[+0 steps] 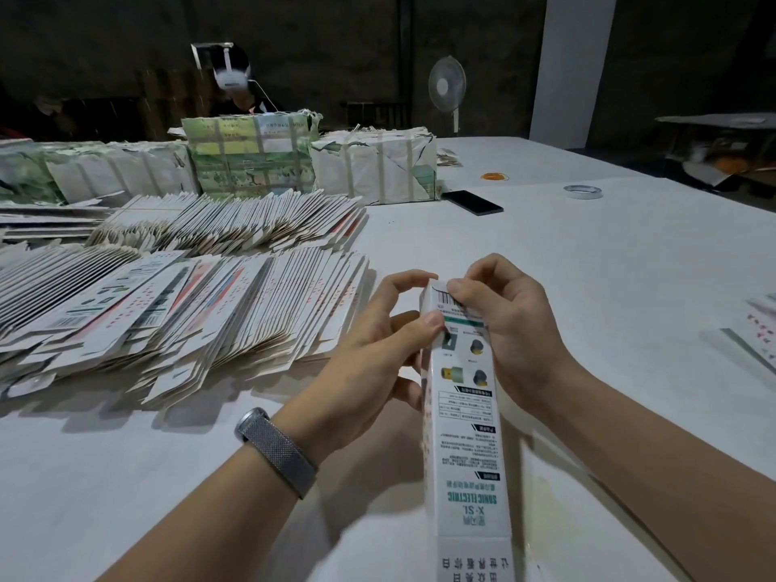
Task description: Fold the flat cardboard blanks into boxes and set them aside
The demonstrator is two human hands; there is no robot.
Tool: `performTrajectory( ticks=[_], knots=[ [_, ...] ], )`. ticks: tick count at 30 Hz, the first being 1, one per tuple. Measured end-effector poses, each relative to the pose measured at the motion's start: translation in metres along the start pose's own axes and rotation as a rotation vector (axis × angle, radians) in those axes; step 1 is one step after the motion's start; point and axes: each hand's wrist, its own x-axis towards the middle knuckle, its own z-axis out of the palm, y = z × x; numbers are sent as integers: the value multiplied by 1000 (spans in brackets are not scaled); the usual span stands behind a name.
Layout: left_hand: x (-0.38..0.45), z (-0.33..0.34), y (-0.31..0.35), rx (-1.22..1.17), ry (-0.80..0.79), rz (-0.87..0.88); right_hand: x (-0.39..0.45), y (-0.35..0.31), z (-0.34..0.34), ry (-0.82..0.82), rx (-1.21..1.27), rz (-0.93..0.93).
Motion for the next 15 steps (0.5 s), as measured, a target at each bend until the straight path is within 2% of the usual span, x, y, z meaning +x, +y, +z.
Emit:
performTrajectory(
  ticks=[6,15],
  knots=[
    [3,0,-1,42,55,19,-2,3,2,-117,-36,113],
    [3,0,-4,63,44,-18,-3,1,5,-50,-30,116]
  ],
)
